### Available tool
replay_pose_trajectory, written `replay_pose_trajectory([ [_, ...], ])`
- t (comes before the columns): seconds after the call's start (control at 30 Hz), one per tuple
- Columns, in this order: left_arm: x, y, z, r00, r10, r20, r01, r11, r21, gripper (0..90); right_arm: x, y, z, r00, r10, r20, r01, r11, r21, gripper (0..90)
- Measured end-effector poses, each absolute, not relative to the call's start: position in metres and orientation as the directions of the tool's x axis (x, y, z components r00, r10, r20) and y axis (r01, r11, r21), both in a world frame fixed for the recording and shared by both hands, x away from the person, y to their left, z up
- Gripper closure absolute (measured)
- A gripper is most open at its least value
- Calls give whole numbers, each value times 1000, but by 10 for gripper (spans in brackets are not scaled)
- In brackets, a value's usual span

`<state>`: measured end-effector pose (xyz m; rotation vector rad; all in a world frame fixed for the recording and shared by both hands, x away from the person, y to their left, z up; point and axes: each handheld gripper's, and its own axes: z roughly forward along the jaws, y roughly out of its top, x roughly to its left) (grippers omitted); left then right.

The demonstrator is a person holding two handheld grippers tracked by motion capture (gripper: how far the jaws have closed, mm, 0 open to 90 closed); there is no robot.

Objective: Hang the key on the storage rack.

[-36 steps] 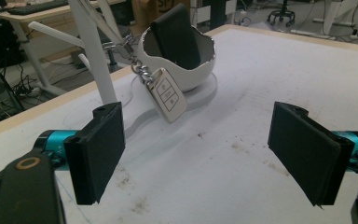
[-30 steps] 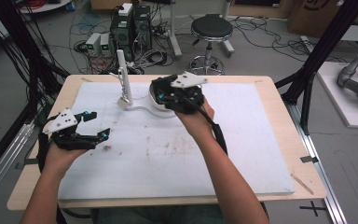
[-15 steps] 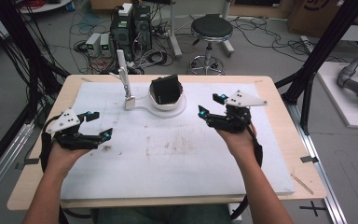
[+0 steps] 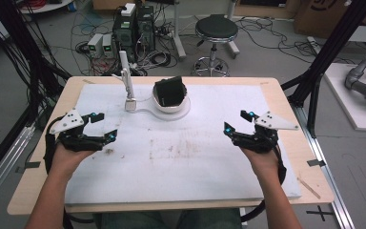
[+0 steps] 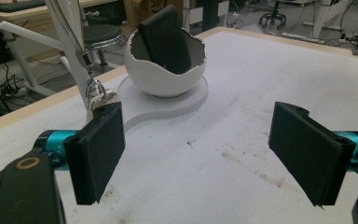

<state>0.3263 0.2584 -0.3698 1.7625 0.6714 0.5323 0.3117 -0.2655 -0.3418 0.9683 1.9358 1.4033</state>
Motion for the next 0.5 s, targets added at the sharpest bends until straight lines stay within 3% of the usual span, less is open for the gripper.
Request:
replay_pose_trajectory([
  [0.5,322,255,-374,744,668,17,180,-225,958,185,314,-290,-361,-541,841,-5,280,185,942,213],
])
